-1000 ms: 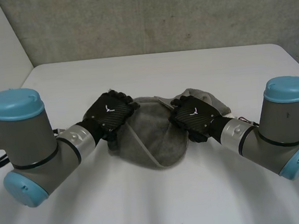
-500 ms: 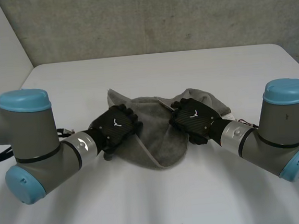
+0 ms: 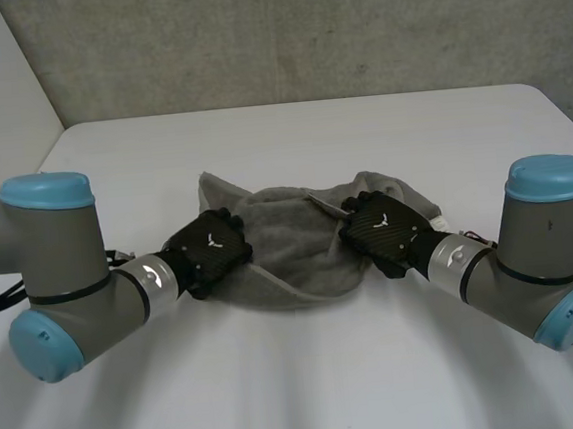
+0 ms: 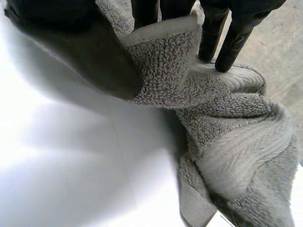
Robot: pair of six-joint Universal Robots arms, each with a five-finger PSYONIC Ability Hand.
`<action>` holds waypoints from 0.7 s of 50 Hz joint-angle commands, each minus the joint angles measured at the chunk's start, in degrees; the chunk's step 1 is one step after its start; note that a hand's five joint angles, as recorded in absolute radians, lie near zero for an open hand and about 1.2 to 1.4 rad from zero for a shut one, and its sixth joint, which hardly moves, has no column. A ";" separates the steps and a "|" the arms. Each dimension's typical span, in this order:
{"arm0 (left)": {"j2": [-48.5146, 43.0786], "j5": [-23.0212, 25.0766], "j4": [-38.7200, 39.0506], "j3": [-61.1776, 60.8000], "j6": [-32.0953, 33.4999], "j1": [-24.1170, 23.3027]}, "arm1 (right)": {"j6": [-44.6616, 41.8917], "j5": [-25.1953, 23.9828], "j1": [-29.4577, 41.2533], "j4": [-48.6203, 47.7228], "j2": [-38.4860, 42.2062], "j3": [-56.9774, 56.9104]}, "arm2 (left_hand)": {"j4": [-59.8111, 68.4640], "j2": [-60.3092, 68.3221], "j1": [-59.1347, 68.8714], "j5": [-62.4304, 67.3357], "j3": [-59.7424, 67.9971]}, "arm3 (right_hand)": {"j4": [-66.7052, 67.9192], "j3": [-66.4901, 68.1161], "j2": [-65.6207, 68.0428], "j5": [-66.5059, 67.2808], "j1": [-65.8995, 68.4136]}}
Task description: Fold the towel.
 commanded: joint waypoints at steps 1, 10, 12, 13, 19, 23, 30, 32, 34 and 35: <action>0.23 0.08 -3.67 -1.06 -0.53 0.93 | -4.14 0.38 -0.14 1.60 -3.28 3.53 | -2.88 2.99 3.67 2.79 -2.46 | -3.42 -0.38 6.12 3.81 5.14; 0.14 0.08 -3.59 -1.24 -2.98 0.23 | -3.71 0.03 -0.14 1.78 -5.75 6.97 | -2.88 23.28 23.95 23.07 -2.46 | -3.42 -0.38 6.12 3.81 5.14; 0.14 0.08 -3.59 -1.24 -3.95 0.22 | -3.71 0.20 -0.14 1.78 -6.11 7.32 | -2.88 25.01 25.68 24.80 -2.46 | -3.42 -0.38 6.12 3.81 5.14; 0.23 0.08 -3.59 -1.24 -4.65 0.14 | -3.80 0.38 -0.23 1.78 -6.28 7.85 | -2.88 25.01 25.68 24.80 -2.46 | -3.42 -0.38 6.12 3.81 5.14; 1.10 0.00 -3.85 -1.67 -5.89 0.66 | -4.06 0.29 -0.23 2.75 -8.21 9.70 | -2.88 25.01 25.68 24.80 -2.46 | -3.42 -0.38 6.12 3.81 5.14; 2.34 0.00 -3.94 -2.56 -5.98 1.01 | -4.41 -0.76 -1.63 5.81 -10.75 10.49 | -2.88 25.01 25.68 24.80 -2.46 | -3.42 -0.38 6.12 3.81 5.14; 3.48 0.00 -3.76 -1.94 -5.89 1.28 | -10.98 -9.71 -2.43 13.63 -11.65 4.10 | -2.88 25.01 25.68 24.80 -2.46 | -3.42 -0.38 6.12 3.81 5.14; 3.48 0.00 -2.62 0.70 -5.89 1.63 | -12.74 -10.51 -2.25 13.90 -10.95 0.94 | -2.88 25.01 25.68 24.80 -2.46 | -3.42 -0.38 6.12 3.81 5.14; 1.29 -0.53 2.10 7.70 -6.06 1.28 | -13.90 -10.96 -2.25 13.82 -9.80 -3.31 | -2.88 25.01 25.68 24.80 -2.46 | -3.42 -0.38 6.12 3.81 5.14; 1.28 -0.53 2.13 7.73 -6.06 1.28 | -13.99 -10.26 -1.64 13.56 -7.62 -8.18 | -2.88 25.01 25.68 24.80 -2.46 | -3.42 -0.38 6.12 3.81 5.14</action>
